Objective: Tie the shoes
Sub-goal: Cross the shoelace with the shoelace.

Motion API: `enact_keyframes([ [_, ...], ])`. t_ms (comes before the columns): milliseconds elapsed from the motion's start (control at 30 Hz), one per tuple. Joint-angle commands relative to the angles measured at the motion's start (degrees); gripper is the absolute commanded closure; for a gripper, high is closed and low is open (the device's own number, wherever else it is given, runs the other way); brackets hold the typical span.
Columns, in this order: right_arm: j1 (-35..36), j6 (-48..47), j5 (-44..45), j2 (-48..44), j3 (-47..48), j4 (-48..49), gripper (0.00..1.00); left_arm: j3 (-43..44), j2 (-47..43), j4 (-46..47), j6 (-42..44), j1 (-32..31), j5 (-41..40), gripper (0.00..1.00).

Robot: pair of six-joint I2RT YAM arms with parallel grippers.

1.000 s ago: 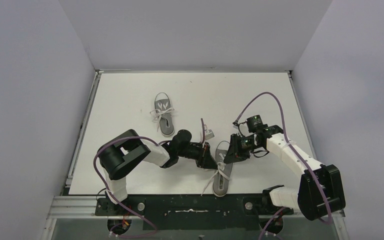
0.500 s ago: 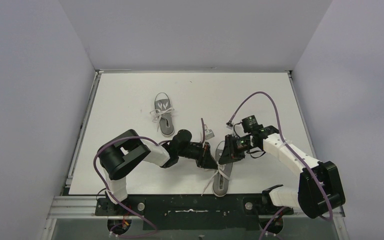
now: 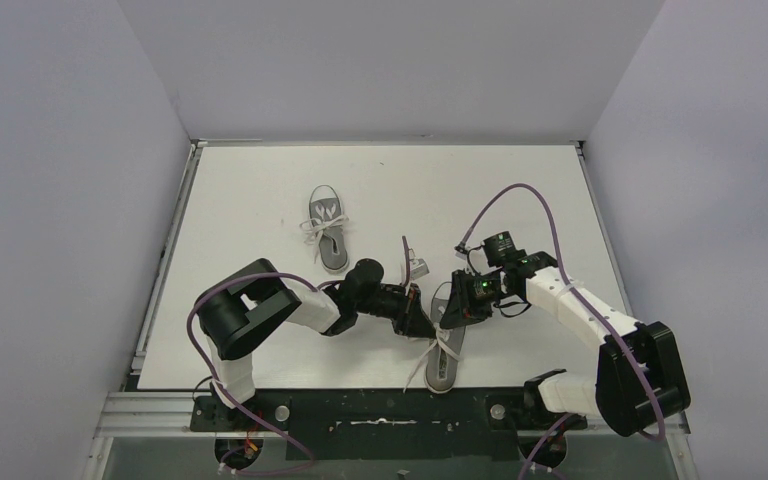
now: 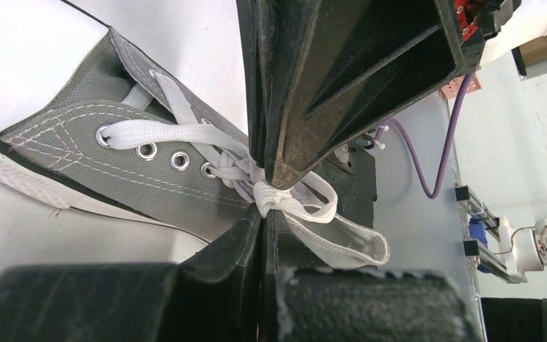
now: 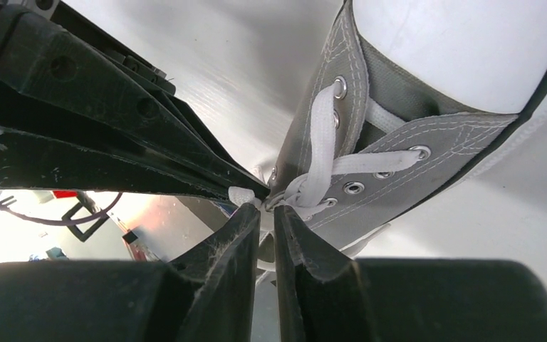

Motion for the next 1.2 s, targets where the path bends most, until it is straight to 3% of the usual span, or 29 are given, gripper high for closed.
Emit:
enact_keyframes([
  [0,-0.82,0.30,1.19,0.93,0.73,1.97,0.82,1.50,-1.24,3.15,0.89,-0.22,0.77,1.00],
  [300,-2.76,0.32,0.97,-0.21,-0.32,1.61,0.82,1.50,-1.32,2.96,1.07,-0.35,1.23,1.00],
  [667,2.65,2.20,-5.09,-0.61,-2.12,6.01,0.87,1.98,-0.91,3.01,1.09,-0.10,1.45,1.00],
  [1167,2.78,2.08,-7.09,-1.80,-1.33,5.49,0.83,2.70,-1.02,2.38,1.22,-0.01,2.13,1.00],
])
